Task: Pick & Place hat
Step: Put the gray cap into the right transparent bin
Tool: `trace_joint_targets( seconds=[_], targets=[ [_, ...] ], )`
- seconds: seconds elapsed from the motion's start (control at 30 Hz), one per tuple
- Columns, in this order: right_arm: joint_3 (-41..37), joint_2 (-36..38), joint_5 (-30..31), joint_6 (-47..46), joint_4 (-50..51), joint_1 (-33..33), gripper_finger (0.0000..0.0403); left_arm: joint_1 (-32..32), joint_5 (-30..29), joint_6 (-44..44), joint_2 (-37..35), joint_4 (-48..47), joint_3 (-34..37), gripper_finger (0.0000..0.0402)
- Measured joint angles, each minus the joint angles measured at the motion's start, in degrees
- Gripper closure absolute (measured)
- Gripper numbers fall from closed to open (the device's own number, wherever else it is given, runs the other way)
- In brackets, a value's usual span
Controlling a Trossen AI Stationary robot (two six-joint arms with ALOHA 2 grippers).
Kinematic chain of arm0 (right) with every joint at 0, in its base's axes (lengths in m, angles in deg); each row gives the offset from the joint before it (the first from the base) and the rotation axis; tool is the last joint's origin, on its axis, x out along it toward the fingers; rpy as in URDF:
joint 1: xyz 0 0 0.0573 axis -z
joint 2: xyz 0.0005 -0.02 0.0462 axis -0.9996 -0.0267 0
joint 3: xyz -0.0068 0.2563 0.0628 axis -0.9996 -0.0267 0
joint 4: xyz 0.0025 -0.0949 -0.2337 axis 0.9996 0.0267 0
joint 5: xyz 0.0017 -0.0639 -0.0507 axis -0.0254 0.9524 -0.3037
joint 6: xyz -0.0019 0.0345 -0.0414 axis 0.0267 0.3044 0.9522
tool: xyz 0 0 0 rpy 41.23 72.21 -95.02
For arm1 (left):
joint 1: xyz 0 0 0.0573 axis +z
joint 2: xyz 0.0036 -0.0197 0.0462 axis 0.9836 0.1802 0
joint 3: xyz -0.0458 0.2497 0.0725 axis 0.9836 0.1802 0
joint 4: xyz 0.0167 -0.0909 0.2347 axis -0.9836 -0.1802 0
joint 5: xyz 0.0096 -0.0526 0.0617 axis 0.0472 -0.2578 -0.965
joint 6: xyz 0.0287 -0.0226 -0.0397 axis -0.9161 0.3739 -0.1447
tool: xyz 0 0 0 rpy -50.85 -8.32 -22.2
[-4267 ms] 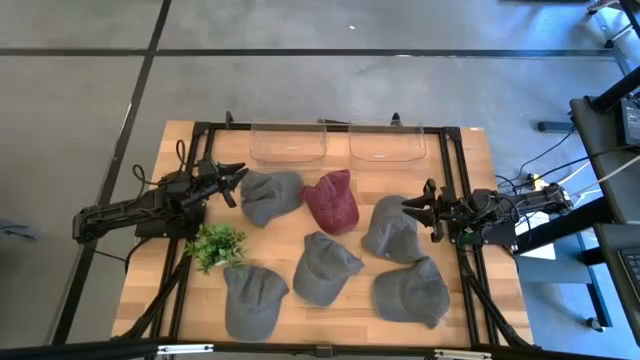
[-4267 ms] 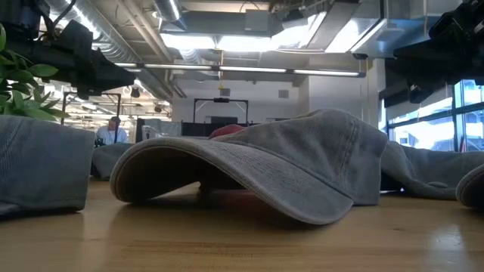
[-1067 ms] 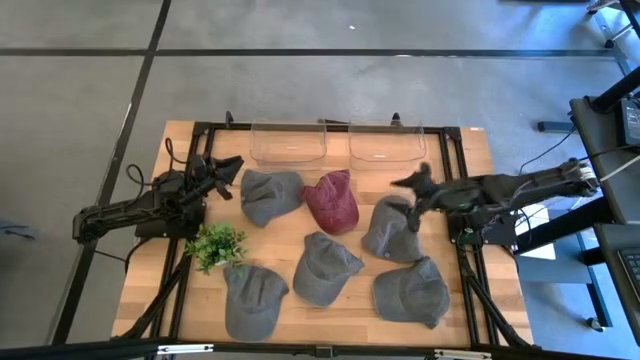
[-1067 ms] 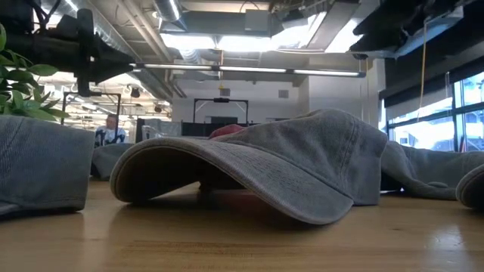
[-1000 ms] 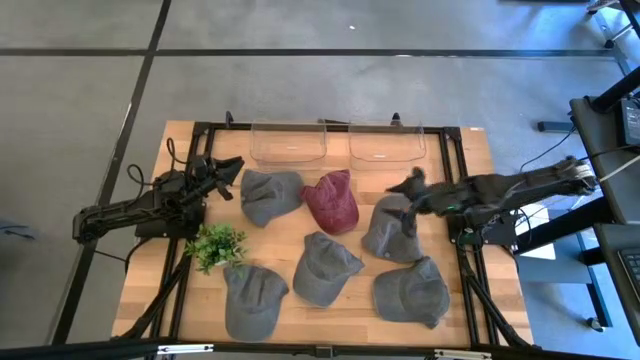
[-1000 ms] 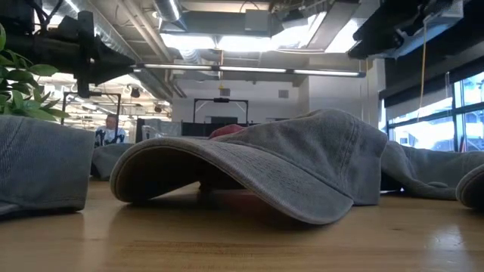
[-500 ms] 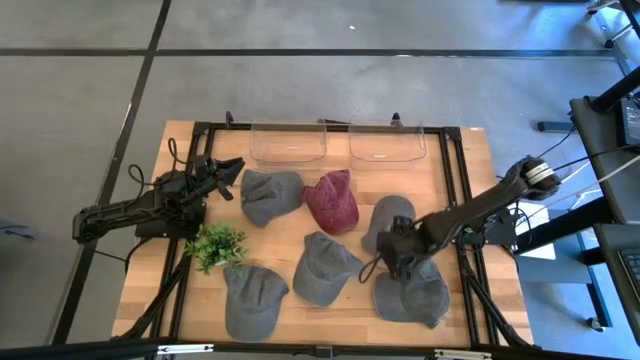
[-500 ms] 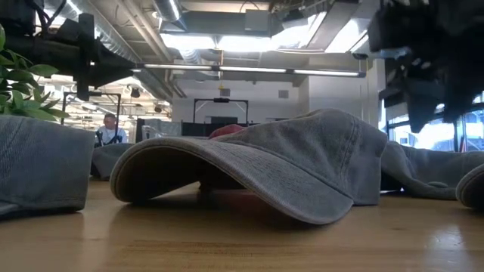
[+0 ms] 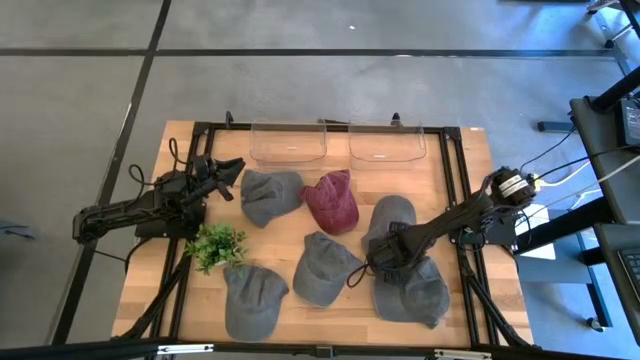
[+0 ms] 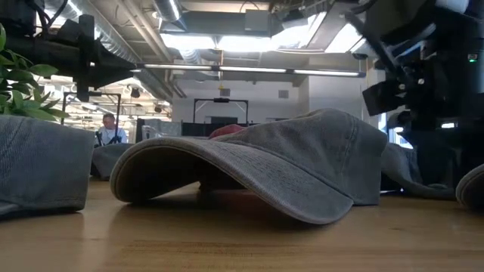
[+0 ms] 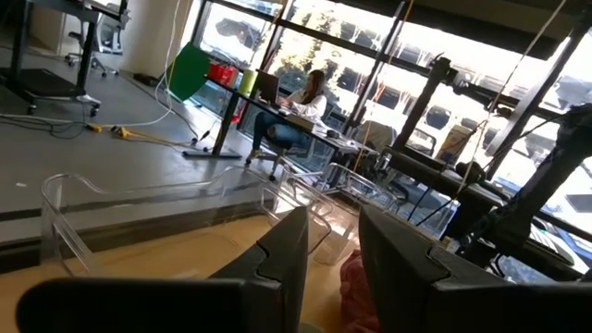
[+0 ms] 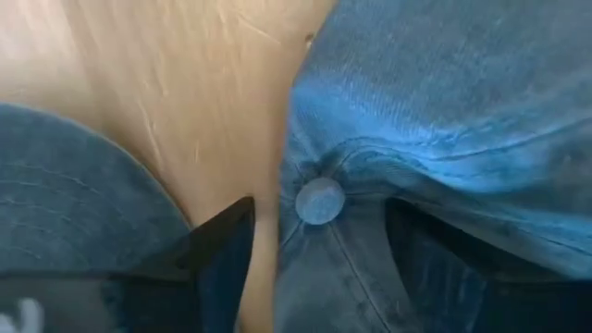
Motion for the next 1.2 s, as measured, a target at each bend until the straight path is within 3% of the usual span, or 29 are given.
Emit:
trace_joint_targets(
  seconds=[0.6, 1.0, 1.2],
  targets=[
    [-0.4, 1.5, -0.6, 1.8, -0.8, 0.6, 0.0386, 0.0, 0.0, 0.0, 0.0, 0.0, 0.0, 0.0306],
    [-0.3, 22.6, -1.3, -9.0, 0.7, 3.8, 0.0388, 0.0, -0.1, -0.4, 0.0, 0.0, 0.0, 0.0306],
    [-0.3, 36.9, -1.3, -9.2, 2.7, 6.2, 0.0388, 0.0, -0.7, -0.7, 0.0, 0.0, 0.0, 0.0306]
  ],
)
